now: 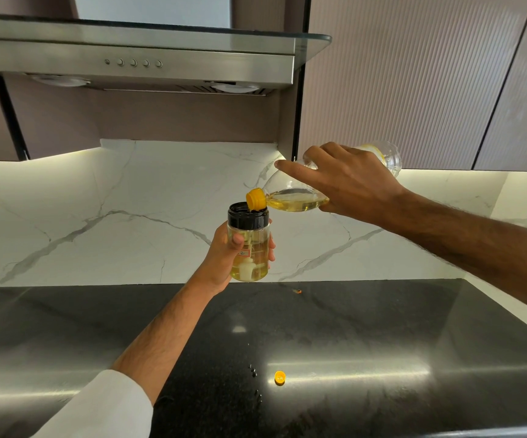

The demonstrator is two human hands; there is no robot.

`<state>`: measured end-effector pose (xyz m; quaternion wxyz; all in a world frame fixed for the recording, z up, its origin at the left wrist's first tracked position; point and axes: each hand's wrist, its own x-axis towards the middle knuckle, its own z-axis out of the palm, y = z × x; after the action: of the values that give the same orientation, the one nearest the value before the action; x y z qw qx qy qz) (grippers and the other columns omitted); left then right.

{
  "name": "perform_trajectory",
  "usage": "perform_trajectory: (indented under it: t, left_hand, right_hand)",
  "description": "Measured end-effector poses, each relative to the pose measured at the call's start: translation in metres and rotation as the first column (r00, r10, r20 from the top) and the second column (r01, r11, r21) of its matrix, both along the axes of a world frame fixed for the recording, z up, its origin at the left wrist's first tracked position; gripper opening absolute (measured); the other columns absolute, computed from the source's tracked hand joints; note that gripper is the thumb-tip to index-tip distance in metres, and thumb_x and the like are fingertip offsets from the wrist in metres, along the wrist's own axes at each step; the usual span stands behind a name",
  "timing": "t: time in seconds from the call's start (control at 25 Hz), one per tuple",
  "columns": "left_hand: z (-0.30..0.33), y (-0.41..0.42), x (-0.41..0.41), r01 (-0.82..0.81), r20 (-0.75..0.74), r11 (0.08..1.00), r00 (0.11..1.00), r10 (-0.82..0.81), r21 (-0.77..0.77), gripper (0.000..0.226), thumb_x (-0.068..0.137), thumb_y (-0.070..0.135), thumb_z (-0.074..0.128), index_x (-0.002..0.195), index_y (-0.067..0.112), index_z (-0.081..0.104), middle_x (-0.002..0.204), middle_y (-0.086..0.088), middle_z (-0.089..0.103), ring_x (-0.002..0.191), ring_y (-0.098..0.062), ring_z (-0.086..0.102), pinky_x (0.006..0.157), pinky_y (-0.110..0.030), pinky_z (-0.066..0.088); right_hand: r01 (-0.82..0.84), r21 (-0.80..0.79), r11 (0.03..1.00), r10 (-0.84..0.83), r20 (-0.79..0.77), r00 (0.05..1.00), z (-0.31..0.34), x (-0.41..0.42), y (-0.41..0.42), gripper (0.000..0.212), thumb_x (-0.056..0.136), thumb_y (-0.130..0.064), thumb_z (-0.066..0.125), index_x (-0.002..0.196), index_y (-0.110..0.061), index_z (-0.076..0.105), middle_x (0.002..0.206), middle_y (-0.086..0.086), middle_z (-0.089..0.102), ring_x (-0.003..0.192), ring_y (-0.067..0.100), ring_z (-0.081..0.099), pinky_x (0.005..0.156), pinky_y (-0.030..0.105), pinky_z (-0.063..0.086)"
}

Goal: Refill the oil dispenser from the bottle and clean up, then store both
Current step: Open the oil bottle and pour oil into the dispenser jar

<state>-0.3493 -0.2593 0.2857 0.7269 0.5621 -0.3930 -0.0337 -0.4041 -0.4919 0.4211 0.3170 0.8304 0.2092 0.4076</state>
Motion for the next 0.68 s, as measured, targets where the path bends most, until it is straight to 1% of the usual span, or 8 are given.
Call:
perform_trajectory:
  t: [0.36,0.52,0.68]
  left_hand:
    - [0.0011,0.0014,-0.0015,-0.01,0.007,1.0,1.0,0.01,0.003,0.102,0.054,0.086,0.074,0.124,0.013,0.058,0.093,-0.007,0.075,0.077,-0.024,0.073,0.072,-0.042,0.062]
    - [0.0013,0.0018,-0.0009,-0.01,0.004,1.0,1.0,0.01,-0.006,0.098,0.055,0.085,0.074,0.122,0.016,0.061,0.093,-0.008,0.074,0.077,-0.025,0.073,0.072,-0.043,0.062]
    - [0.002,0.0011,-0.0019,-0.011,0.008,1.0,1.0,0.011,0.0,0.101,0.054,0.086,0.074,0.123,0.013,0.059,0.093,-0.008,0.075,0.077,-0.025,0.073,0.072,-0.042,0.062]
  right_hand:
    - [-0.013,0.01,1.0,0.013,0.0,1.0,0.0001,-0.0008,0.0014,0.122,0.052,-0.031,0.102,0.147,-0.025,0.026,0.117,0.021,0.063,0.094,0.036,0.066,0.068,0.051,0.061]
    - [-0.006,0.005,1.0,0.006,0.006,1.0,0.0005,-0.0009,0.0016,0.124,0.049,-0.032,0.103,0.146,-0.025,0.027,0.116,0.02,0.064,0.093,0.035,0.066,0.067,0.05,0.061]
    - [-0.005,0.003,1.0,0.005,0.001,1.0,0.0007,-0.0013,0.0013,0.123,0.051,-0.032,0.102,0.147,-0.025,0.026,0.117,0.02,0.064,0.094,0.036,0.066,0.069,0.051,0.061]
